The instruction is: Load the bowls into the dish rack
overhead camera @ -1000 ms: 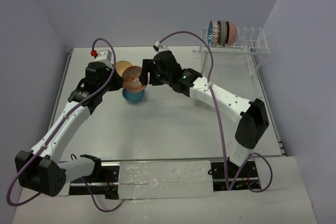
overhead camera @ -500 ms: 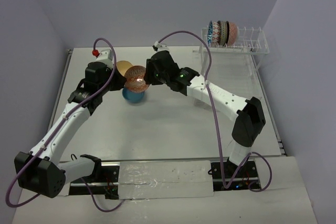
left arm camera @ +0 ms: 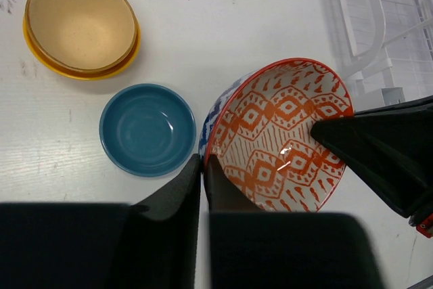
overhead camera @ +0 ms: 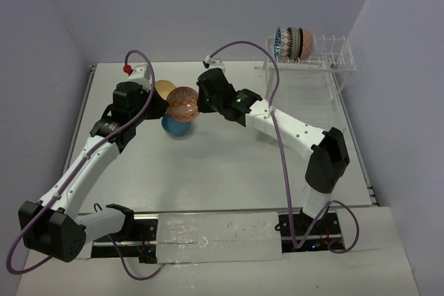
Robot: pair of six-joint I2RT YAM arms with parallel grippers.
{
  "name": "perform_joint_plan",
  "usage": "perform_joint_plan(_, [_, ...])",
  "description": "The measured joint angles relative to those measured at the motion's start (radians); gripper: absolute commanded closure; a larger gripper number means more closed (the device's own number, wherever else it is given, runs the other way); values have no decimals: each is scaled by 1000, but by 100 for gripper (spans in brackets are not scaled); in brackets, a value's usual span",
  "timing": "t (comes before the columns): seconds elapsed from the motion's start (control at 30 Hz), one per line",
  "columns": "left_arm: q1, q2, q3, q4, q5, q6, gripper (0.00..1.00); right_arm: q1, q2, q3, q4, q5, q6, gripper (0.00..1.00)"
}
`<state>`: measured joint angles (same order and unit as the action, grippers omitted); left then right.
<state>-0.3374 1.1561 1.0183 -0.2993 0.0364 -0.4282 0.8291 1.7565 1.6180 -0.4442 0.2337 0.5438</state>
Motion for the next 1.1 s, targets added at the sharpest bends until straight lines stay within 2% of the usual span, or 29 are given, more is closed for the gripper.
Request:
perform_joint_plan(0.07, [0, 0, 0, 2, 3, 1, 70, 2, 0, 0, -3, 15, -6, 100])
perform_joint_plan(0.1, [0, -1, 0, 4, 5, 3, 54, 3, 0, 0, -8, 21, -13, 100])
perform_joint_plan(0.17, [0, -1, 0, 10, 7, 7, 38, 3, 0, 0, -24, 38, -26, 100])
perform_joint_plan(0.2, [0, -1, 0, 11, 8, 2, 25, 3, 0, 0, -31, 45, -33, 100])
perform_joint_plan(0.27, [0, -1, 0, 11, 9, 0, 17, 3, 0, 0, -51, 71, -51, 100])
perform_joint_plan(0.3, [0, -1, 0, 11, 10, 2, 9, 3, -2, 0, -59, 82, -63, 100])
perform_joint_plan(0.37, [0, -2, 1, 8, 8, 0, 3, 3, -8, 0, -82, 110, -89, 100])
perform_joint_plan(0.57, [0, -29, 21, -26, -66, -3, 1, 1, -85, 0, -163, 271, -219, 100])
perform_joint_plan(0.7, [0, -97, 20, -30, -181, -5, 1, -16, -159, 14, -189, 415, -341, 100])
perform_joint_plan(0.87, [0, -179, -1, -24, -315, 3, 1, -79, -220, 93, -172, 661, -547, 100])
perform_joint_plan(1.0, [0, -202, -47, -31, -393, 24, 1, -145, -264, 97, 23, 851, -827, 100])
perform_joint_plan(1.1, [0, -204, -77, -33, -417, 29, 1, -236, -281, 68, 327, 953, -1114, 100])
